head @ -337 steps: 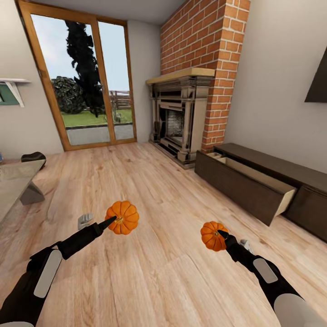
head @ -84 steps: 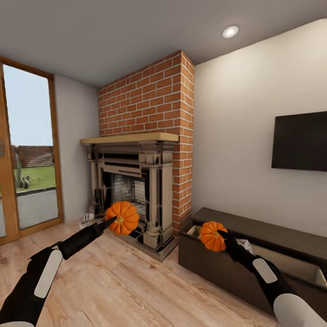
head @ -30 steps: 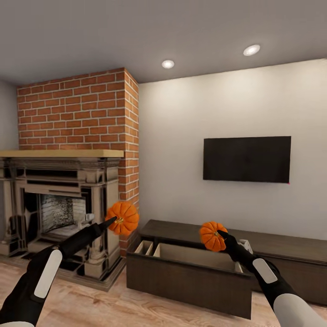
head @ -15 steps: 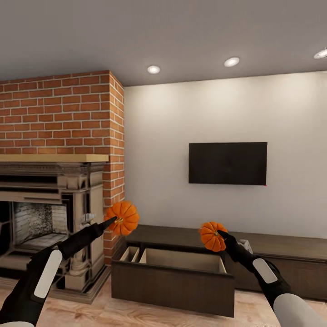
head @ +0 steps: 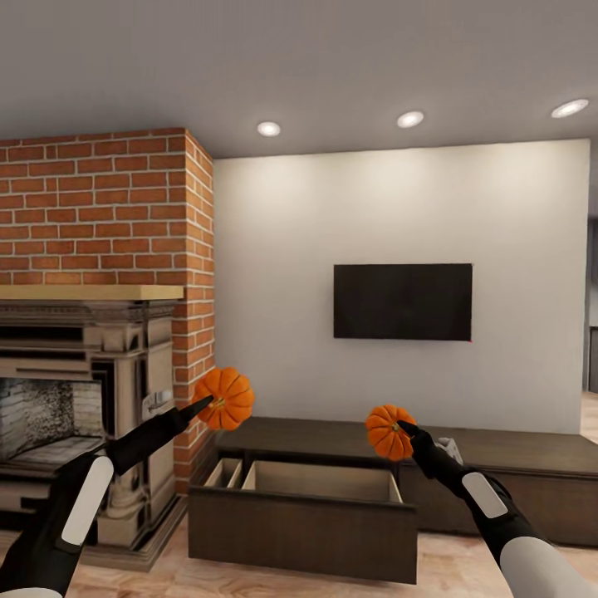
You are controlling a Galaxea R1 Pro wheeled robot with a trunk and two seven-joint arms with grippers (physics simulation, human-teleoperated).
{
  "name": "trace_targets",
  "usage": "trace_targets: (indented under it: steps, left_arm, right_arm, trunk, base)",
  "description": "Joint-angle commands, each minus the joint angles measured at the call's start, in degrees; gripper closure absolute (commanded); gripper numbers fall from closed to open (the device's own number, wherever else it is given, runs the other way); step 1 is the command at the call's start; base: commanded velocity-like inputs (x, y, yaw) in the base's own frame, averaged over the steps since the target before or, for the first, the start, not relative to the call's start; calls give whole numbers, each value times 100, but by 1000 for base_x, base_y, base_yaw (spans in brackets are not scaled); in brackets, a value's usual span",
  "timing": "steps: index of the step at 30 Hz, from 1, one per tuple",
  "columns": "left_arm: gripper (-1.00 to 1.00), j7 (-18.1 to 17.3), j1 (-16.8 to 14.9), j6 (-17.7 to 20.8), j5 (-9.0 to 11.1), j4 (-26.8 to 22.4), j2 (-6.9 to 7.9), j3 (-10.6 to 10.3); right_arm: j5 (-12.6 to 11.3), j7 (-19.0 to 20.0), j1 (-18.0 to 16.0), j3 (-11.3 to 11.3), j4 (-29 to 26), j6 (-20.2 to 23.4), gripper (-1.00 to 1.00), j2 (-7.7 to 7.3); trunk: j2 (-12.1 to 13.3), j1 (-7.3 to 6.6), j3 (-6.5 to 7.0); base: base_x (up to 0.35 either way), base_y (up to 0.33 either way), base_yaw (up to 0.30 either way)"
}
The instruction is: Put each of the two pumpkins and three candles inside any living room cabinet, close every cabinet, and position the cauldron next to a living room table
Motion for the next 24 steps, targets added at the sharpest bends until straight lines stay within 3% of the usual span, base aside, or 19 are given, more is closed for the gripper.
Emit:
trace_targets:
  steps: [1, 11, 15, 24]
  left_arm:
    - [100, 10, -7, 39, 33, 3, 0, 6]
    - [100, 27, -6, 33, 6, 2, -7, 6]
    - [100, 25, -6, 32, 3, 2, -7, 6]
    - [100, 14, -7, 32, -1, -7, -6, 6]
  right_arm:
    - [-34, 2, -5, -31, -5, 48, 100, 3]
    - [-52, -1, -13, -83, -5, 46, 100, 7]
    - [-48, -10, -11, -96, -4, 282, 100, 4]
    - [-48, -58, -14, -104, -2, 513, 100, 3]
  trunk:
    - [-6, 5, -7]
    - [-6, 5, -24]
    - [-6, 5, -46]
    - [-6, 5, -102]
  base:
    - [280, 0, -5]
    - [309, 0, -1]
    - [259, 0, 14]
    - [95, 0, 59]
